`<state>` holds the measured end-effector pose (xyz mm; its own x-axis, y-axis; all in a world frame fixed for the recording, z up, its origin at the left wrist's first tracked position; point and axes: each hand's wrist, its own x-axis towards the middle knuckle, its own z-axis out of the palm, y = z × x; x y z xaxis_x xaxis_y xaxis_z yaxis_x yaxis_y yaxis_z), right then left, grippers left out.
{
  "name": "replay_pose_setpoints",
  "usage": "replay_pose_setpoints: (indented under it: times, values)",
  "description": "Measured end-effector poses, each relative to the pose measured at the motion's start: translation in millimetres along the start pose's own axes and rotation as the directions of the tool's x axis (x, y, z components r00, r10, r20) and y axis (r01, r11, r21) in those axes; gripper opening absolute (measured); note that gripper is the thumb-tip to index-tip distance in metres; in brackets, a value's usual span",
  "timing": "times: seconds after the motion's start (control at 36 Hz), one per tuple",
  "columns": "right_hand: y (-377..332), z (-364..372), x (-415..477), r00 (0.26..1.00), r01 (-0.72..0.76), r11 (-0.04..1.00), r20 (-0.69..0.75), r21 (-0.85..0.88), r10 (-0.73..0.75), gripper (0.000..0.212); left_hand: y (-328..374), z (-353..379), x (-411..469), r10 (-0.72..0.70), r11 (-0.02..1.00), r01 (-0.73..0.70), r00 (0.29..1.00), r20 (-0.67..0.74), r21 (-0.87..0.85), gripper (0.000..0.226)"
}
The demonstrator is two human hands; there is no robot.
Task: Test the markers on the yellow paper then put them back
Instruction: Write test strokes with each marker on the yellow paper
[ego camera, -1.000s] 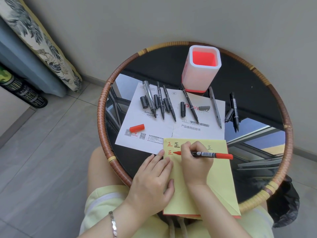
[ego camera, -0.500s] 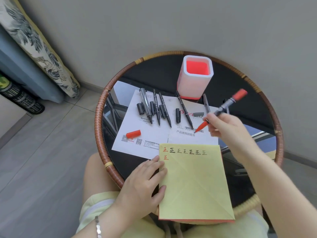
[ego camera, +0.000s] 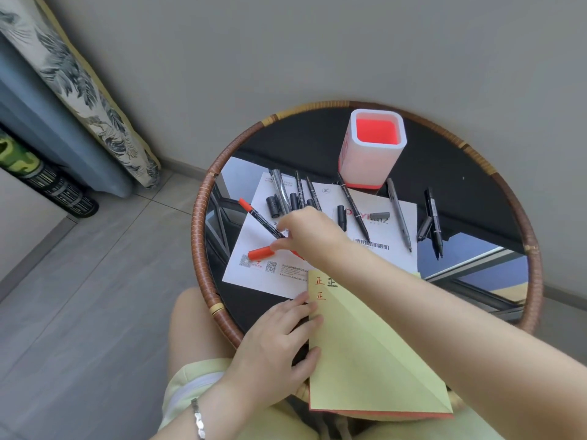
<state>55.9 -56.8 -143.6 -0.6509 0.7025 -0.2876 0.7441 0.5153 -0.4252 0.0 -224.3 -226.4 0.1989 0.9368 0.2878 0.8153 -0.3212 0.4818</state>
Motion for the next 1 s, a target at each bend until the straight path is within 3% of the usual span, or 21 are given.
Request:
replay_pose_setpoints:
  times: [0.14,0.28,0.44,0.72,0.78,0.86,1.0]
  values:
    - [4.4,0.7,-1.8,0.998,-0.037,0.998,-0.049,0.042,0.039,0.035,-0.1,0.7,0.4,0.007,1.000,-0.008,1.000,-0.016,-0.009,0.032]
    - [9.4,-7.0,12.3,0.956,-0.055,0.994,-0.283,0.093,0.080,0.020,0.1,0.8,0.3,0.009,1.000,-0.009,1.000,-0.011,-0.002,0.031]
    - [3.2,-4.9,30.9,0.962,-0.152,0.988,-0.232,-0.016,0.144,0.014,0.7,-0.3,0.8,0.001,1.000,-0.001,1.000,0.000,0.009,0.031]
    - [-9.6,-2.1,36.2,0.959,-0.196,0.981,-0.213,-0.012,0.189,0.004,1.6,-0.1,0.6,-0.004,1.000,0.004,1.000,0.002,0.012,0.031]
    - [-10.6,-0.4,38.8,0.958,-0.208,0.978,-0.203,-0.009,0.202,0.018,1.0,0.7,0.5,0.001,1.000,0.000,1.000,-0.001,0.011,0.031]
    - [-7.5,-1.5,38.9,0.952,-0.238,0.963,-0.167,0.128,0.258,0.036,0.5,1.1,0.4,0.003,1.000,-0.003,1.000,-0.005,0.005,0.030]
    - [5.4,-22.2,11.6,0.925,-0.169,0.861,-0.223,0.480,0.306,0.027,1.9,1.1,0.5,-0.001,1.000,0.001,1.000,-0.001,0.013,0.031]
